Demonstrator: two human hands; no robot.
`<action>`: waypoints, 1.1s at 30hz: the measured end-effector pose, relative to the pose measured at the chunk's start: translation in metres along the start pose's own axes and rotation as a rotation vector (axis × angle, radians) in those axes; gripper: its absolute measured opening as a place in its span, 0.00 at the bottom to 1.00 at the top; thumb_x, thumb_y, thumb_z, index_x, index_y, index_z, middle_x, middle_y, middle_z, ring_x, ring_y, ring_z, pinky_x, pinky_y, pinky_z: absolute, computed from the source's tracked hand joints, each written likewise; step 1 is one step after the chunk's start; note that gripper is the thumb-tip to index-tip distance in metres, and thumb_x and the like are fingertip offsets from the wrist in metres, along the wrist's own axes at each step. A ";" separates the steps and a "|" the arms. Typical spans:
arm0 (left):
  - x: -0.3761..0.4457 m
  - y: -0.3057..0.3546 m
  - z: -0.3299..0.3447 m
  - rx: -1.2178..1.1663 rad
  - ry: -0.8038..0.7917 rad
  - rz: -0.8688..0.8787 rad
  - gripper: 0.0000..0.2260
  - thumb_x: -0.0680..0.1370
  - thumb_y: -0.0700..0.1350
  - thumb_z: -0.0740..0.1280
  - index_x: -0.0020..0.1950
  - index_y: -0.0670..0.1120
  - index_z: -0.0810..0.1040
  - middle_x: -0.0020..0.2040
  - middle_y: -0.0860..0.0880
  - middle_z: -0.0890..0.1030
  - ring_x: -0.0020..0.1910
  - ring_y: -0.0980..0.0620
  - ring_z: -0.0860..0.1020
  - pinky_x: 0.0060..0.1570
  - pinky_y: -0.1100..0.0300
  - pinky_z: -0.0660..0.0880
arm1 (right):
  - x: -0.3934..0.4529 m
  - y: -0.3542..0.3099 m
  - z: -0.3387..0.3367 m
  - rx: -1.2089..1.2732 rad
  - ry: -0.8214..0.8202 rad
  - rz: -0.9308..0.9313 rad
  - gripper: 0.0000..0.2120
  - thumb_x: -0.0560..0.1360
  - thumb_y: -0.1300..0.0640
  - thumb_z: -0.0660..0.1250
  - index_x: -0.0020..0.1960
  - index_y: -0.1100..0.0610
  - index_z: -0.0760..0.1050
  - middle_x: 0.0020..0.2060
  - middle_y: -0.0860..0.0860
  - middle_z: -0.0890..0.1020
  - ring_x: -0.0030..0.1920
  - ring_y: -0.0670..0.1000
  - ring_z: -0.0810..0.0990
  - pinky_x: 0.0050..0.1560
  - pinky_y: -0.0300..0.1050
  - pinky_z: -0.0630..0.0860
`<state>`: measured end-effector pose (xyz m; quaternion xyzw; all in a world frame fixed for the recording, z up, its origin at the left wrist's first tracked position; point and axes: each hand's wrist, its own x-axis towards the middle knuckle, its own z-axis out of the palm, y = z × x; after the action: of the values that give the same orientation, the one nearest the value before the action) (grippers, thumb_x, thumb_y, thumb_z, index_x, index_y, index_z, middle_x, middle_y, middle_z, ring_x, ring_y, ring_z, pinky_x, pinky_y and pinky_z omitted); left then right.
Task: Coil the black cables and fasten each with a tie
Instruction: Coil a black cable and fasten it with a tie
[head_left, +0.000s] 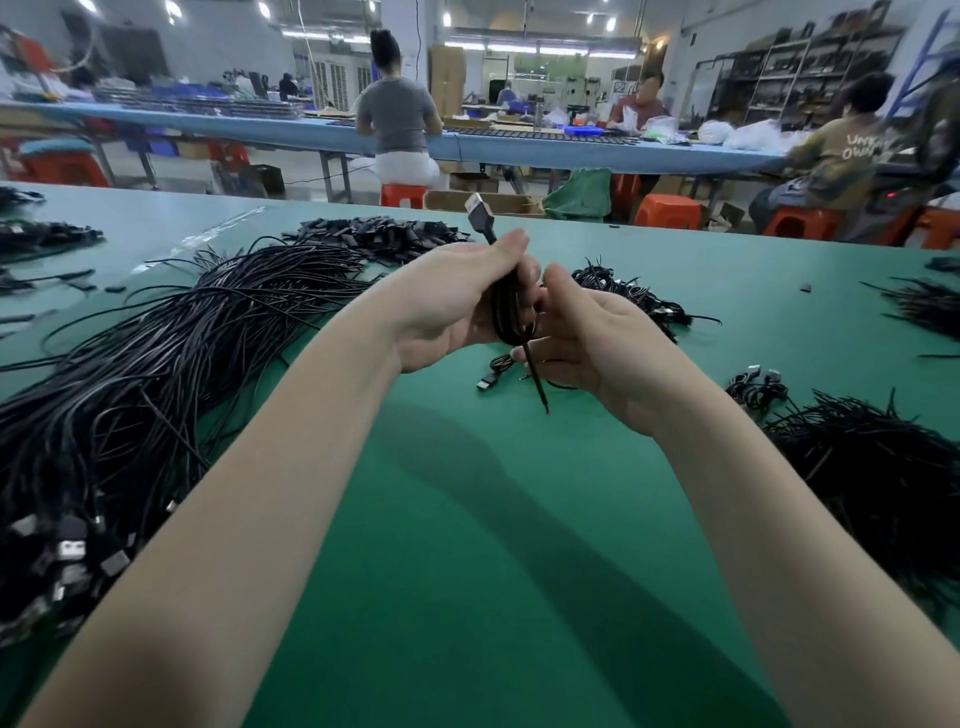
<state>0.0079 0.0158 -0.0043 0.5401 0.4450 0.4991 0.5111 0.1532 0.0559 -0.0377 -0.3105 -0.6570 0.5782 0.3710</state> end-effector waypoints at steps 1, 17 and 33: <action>-0.001 0.001 0.000 0.084 0.034 -0.004 0.18 0.83 0.53 0.55 0.37 0.48 0.73 0.35 0.51 0.77 0.35 0.53 0.75 0.42 0.59 0.72 | 0.000 0.001 0.001 -0.067 -0.008 -0.028 0.16 0.78 0.42 0.61 0.48 0.54 0.78 0.41 0.49 0.81 0.41 0.49 0.80 0.43 0.40 0.79; 0.015 -0.022 0.016 0.179 0.177 0.176 0.16 0.83 0.49 0.57 0.37 0.47 0.73 0.41 0.50 0.76 0.36 0.58 0.75 0.36 0.69 0.72 | -0.001 0.012 0.024 -0.261 0.029 -0.151 0.10 0.81 0.51 0.58 0.60 0.53 0.67 0.43 0.53 0.74 0.36 0.50 0.80 0.43 0.52 0.81; 0.021 -0.035 0.015 -0.053 0.163 -0.215 0.13 0.82 0.51 0.61 0.44 0.46 0.79 0.46 0.47 0.79 0.47 0.51 0.76 0.57 0.57 0.71 | 0.015 0.050 0.001 -0.523 0.189 -0.006 0.10 0.82 0.56 0.51 0.43 0.57 0.64 0.31 0.48 0.66 0.28 0.47 0.64 0.28 0.42 0.60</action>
<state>0.0259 0.0375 -0.0371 0.4333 0.5269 0.4954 0.5378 0.1428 0.0749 -0.0858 -0.4464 -0.7473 0.3562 0.3397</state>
